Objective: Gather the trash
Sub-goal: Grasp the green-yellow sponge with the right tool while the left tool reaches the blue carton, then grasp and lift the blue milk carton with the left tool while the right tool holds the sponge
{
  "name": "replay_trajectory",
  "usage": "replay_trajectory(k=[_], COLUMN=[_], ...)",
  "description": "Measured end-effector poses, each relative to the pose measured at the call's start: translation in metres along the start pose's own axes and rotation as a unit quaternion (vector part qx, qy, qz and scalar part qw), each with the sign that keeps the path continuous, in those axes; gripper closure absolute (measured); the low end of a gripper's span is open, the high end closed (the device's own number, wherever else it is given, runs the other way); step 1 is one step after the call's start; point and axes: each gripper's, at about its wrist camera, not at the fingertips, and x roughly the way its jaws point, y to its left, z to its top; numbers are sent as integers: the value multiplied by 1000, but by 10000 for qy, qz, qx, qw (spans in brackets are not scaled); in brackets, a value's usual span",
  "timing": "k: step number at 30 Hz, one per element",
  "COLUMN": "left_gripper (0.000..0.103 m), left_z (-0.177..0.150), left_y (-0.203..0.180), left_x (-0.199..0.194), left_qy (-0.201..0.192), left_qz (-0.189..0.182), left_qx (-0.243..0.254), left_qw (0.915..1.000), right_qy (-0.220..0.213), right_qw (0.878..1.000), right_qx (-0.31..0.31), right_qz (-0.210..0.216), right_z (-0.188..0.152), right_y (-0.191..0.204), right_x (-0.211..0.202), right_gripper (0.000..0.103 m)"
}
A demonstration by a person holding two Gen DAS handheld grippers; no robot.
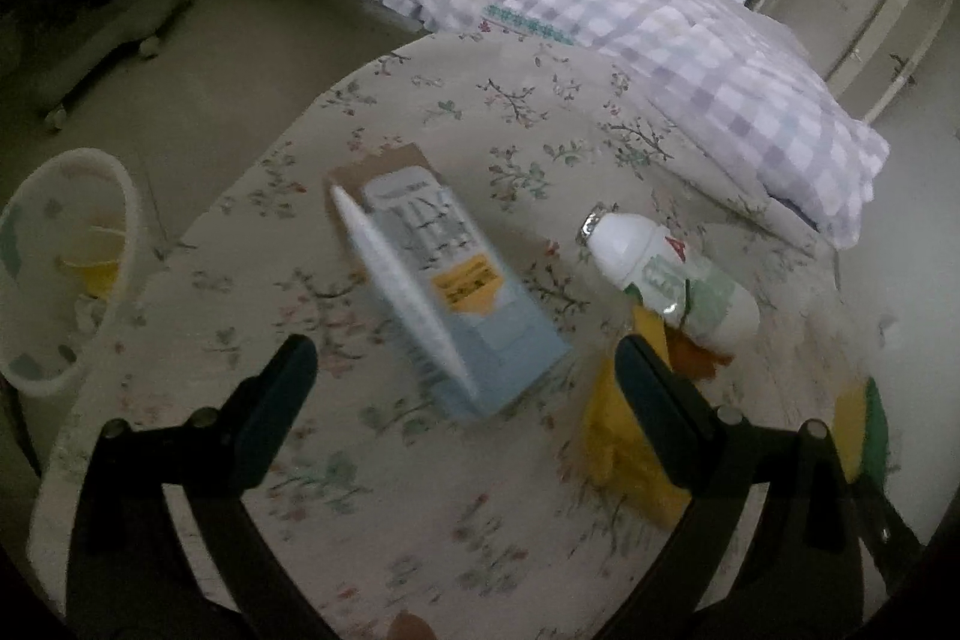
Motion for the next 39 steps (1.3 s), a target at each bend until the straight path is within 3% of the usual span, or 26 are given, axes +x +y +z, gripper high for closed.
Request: replay_trajectory(k=[7,12,26,32,39], left_gripper=[5,31,32,33,33], left_z=[-3,-7,-17,-17,-12], left_y=[-11,-10,2,23,65], left_x=[24,32,-16,-38,-57], left_qy=[-120,46,245,336,398], left_qz=[306,336,-653,-834,-884], left_qx=[-75,80,814,970,810], left_qw=[9994,9994,9942,9912,9920], right_qy=[83,114,41,1,16], right_qw=[9999,9999,9999,9998,9990], right_qx=[125,103,20,-158,-313], right_qz=[-18,65,90,117,329], right_z=[3,5,-2,-8,-15], right_y=[-21,-17,4,26,60], right_x=[5,8,-1,-8,-8], right_gripper=[47,47,47,47,47])
